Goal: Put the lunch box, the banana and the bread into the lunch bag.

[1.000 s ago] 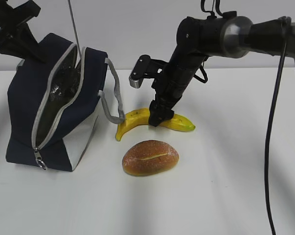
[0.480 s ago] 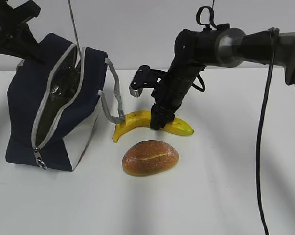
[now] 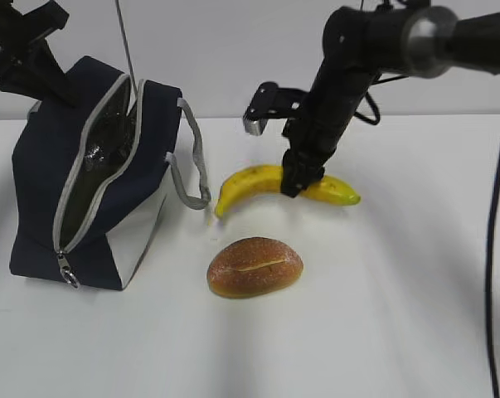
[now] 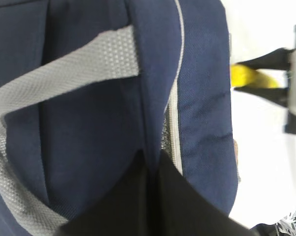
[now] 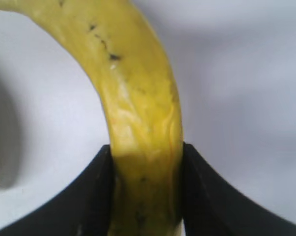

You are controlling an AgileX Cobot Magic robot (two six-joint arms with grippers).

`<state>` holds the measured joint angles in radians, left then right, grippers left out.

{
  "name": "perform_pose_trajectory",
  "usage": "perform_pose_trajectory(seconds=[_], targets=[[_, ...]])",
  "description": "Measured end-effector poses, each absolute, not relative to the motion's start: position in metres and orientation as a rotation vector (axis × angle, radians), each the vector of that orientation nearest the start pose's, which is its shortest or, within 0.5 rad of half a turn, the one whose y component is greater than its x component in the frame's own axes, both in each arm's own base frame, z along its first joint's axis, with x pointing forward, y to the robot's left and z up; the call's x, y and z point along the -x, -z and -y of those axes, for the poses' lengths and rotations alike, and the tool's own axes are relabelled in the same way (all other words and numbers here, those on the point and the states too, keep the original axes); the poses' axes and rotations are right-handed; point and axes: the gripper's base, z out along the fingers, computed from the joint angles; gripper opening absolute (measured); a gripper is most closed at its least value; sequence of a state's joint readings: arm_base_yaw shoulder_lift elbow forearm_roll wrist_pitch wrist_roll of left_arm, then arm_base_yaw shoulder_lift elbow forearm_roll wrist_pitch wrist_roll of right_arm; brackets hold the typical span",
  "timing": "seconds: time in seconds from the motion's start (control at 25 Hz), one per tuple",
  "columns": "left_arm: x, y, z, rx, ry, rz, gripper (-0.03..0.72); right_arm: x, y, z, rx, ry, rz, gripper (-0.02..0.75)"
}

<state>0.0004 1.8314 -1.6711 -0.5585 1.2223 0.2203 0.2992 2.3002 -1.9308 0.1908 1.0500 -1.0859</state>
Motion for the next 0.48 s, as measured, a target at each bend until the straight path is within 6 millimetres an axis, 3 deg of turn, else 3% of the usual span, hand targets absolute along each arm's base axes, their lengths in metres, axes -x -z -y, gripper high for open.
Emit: perform_pose_trajectory(seconds=[0.24,0.48], targets=[[-0.387,-0.315,0.045,-0.135,0.724,-2.721,-0.003,-0.454,-0.248,-0.121,1.503,-0.108,-2.261,0.273],[-0.387,-0.315,0.045,-0.133,0.729,-2.719,-0.003,-0.422,-0.327,-0.128,1.230,-0.339,-2.190,0.273]])
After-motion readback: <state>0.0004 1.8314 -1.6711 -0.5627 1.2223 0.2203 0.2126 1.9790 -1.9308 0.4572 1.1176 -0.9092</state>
